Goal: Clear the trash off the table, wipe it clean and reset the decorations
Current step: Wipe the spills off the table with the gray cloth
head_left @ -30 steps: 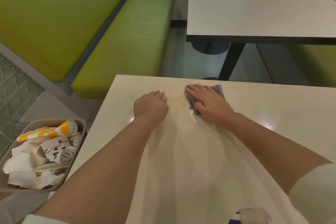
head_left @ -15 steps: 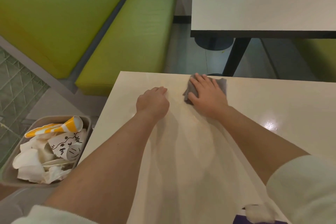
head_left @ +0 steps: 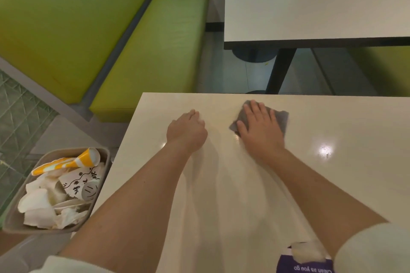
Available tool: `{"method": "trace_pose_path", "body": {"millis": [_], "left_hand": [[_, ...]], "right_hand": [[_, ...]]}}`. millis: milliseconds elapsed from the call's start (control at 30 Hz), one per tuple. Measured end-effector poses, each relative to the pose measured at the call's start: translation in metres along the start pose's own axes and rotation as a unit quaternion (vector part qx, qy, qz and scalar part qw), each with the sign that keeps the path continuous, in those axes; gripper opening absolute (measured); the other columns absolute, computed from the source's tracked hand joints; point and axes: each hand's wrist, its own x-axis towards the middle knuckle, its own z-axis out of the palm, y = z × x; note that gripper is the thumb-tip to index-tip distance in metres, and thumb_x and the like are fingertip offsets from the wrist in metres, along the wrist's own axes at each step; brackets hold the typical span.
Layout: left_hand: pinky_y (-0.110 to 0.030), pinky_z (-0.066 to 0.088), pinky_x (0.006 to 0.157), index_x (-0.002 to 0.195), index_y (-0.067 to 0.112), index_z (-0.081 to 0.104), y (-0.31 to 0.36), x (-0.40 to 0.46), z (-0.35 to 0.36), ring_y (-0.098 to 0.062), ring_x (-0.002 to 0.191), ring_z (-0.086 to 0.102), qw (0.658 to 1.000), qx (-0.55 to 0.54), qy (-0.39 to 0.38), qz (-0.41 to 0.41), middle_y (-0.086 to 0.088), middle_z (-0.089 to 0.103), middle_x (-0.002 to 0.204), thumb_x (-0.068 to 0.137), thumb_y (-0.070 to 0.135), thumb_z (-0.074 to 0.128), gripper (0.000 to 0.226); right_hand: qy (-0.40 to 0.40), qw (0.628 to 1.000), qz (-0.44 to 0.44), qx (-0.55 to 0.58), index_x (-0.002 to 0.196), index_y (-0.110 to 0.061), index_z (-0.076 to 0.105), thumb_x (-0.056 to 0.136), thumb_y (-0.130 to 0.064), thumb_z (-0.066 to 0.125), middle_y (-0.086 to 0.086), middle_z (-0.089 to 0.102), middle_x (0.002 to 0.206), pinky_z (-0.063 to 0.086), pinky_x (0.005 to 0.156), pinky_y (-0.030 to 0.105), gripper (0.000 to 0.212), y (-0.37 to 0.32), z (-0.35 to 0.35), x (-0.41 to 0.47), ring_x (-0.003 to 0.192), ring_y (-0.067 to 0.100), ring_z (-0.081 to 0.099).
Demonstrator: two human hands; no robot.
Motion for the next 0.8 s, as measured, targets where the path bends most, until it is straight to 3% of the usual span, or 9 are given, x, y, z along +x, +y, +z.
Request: {"method": "trace_pose_path", "body": {"millis": [100,200,300,433,533,600,667,800], "left_hand": [[-0.045,0.005,0.121,0.156,0.018,0.010,0.005,-0.002,0.001,-0.015,0.150,0.003,0.999,0.018,-0.037,-0.010,0.005,0.003,0.164,0.103,0.040,0.017,0.057],[-0.048,0.001,0.120,0.155,0.016,0.015,0.014,-0.005,-0.003,-0.021,0.149,0.006,0.998,0.039,-0.035,-0.025,0.000,0.008,0.163,0.102,0.048,0.016,0.062],[-0.043,0.016,0.115,0.149,0.016,0.033,0.032,-0.020,0.001,-0.026,0.141,0.020,0.998,0.033,0.048,-0.029,-0.004,0.026,0.157,0.102,0.048,0.025,0.057],[-0.034,0.039,0.092,0.132,0.022,0.053,0.068,-0.049,0.014,-0.023,0.120,0.042,0.986,-0.037,0.158,0.049,-0.001,0.052,0.132,0.103,0.042,0.037,0.039],[-0.032,0.042,0.075,0.115,0.024,0.059,0.106,-0.068,0.020,-0.022,0.103,0.057,0.984,-0.140,0.103,0.045,0.002,0.062,0.115,0.103,0.037,0.039,0.027],[-0.032,0.042,0.072,0.113,0.022,0.058,0.123,-0.078,0.026,-0.026,0.096,0.061,0.987,-0.123,0.093,0.050,-0.001,0.066,0.107,0.103,0.042,0.036,0.031],[-0.033,0.045,0.072,0.107,0.020,0.058,0.137,-0.084,0.032,-0.027,0.090,0.062,0.988,-0.113,0.087,0.052,-0.001,0.068,0.098,0.102,0.050,0.031,0.041],[-0.037,0.051,0.077,0.092,0.023,0.062,0.157,-0.096,0.049,-0.023,0.085,0.064,0.990,-0.120,0.058,0.048,0.006,0.070,0.090,0.100,0.055,0.021,0.052]], "right_hand": [[-0.014,0.997,-0.070,0.024,0.157,-0.023,0.007,0.102,-0.050,0.020,-0.003,-0.004,0.164,-0.007,0.122,0.038,0.063,-0.021,0.003,-0.038,0.150,0.015,-0.008],[-0.044,0.986,-0.157,0.022,0.157,-0.030,0.005,0.101,-0.054,0.015,-0.013,-0.007,0.163,-0.010,0.121,0.032,0.061,0.004,-0.006,-0.074,0.148,0.005,-0.015],[-0.008,0.996,-0.087,0.021,0.156,-0.031,0.007,0.096,-0.056,0.008,-0.014,-0.001,0.163,-0.006,0.121,0.032,0.065,0.069,-0.017,-0.070,0.148,0.004,-0.009],[0.024,0.998,0.048,0.023,0.156,-0.025,0.015,0.103,-0.045,0.020,-0.005,0.009,0.164,-0.001,0.122,0.036,0.057,0.117,-0.025,-0.057,0.150,0.014,0.002],[0.013,0.999,0.038,0.029,0.157,-0.023,0.012,0.103,-0.043,0.021,-0.004,0.005,0.164,-0.003,0.122,0.038,0.058,0.099,-0.022,-0.078,0.150,0.014,-0.002],[-0.007,0.999,-0.045,0.020,0.157,-0.026,0.008,0.102,-0.048,0.015,-0.009,0.000,0.163,-0.004,0.122,0.035,0.059,0.093,-0.022,-0.111,0.149,0.008,-0.007],[-0.021,0.997,-0.075,0.019,0.156,-0.031,0.006,0.099,-0.053,0.009,-0.015,-0.003,0.162,-0.003,0.122,0.034,0.062,0.119,-0.029,-0.135,0.148,0.003,-0.010],[0.013,0.999,0.035,0.006,0.156,-0.032,0.007,0.098,-0.056,0.007,-0.012,0.003,0.163,0.003,0.123,0.037,0.063,0.216,-0.045,-0.140,0.149,0.006,-0.004]]}}
